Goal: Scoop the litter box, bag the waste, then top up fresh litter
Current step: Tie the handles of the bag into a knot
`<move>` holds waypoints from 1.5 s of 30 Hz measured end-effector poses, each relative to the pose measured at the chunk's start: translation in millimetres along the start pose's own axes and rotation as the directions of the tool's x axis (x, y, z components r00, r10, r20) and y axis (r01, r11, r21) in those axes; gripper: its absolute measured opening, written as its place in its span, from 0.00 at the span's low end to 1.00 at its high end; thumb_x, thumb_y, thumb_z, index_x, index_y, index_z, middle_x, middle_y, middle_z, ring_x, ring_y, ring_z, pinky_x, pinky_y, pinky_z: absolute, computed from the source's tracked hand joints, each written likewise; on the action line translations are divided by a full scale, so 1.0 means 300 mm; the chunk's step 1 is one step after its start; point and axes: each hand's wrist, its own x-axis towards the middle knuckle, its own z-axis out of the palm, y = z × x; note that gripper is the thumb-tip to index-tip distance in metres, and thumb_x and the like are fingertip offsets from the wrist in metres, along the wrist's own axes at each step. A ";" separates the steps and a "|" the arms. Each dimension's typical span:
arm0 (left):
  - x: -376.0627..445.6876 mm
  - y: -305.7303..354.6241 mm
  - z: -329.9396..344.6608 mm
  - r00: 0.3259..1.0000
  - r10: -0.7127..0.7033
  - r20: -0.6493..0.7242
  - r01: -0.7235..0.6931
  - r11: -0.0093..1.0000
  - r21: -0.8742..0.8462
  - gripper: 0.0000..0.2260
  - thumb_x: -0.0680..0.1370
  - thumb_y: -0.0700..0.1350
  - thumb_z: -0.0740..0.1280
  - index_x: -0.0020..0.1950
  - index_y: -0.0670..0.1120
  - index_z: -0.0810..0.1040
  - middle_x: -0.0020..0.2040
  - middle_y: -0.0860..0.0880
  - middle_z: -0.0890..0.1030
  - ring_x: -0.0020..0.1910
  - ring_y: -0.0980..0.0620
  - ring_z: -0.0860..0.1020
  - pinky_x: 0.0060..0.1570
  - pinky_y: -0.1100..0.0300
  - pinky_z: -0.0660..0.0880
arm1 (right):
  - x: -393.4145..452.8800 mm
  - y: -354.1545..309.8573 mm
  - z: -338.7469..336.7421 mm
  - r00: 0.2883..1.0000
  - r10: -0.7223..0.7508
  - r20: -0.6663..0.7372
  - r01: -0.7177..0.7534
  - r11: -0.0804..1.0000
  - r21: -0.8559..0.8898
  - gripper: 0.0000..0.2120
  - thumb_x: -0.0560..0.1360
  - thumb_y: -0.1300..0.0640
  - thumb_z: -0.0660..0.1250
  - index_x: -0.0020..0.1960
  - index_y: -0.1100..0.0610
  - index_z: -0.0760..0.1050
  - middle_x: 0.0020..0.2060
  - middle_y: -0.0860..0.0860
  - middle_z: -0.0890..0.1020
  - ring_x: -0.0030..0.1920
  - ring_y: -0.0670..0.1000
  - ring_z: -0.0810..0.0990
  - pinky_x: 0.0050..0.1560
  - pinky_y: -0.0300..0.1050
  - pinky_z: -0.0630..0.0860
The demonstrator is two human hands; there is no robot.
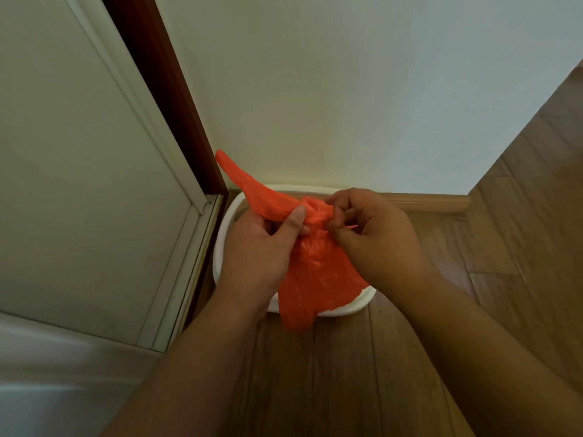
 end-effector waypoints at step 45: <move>0.001 0.023 -0.025 0.989 -0.095 -0.116 0.085 0.993 -0.087 0.06 0.82 0.59 0.66 0.52 0.59 0.81 0.50 0.54 0.87 0.52 0.52 0.86 0.58 0.41 0.82 | -0.002 -0.005 -0.024 0.909 0.281 0.307 -0.373 0.877 0.302 0.09 0.77 0.48 0.73 0.47 0.53 0.86 0.46 0.50 0.88 0.50 0.54 0.87 0.56 0.61 0.82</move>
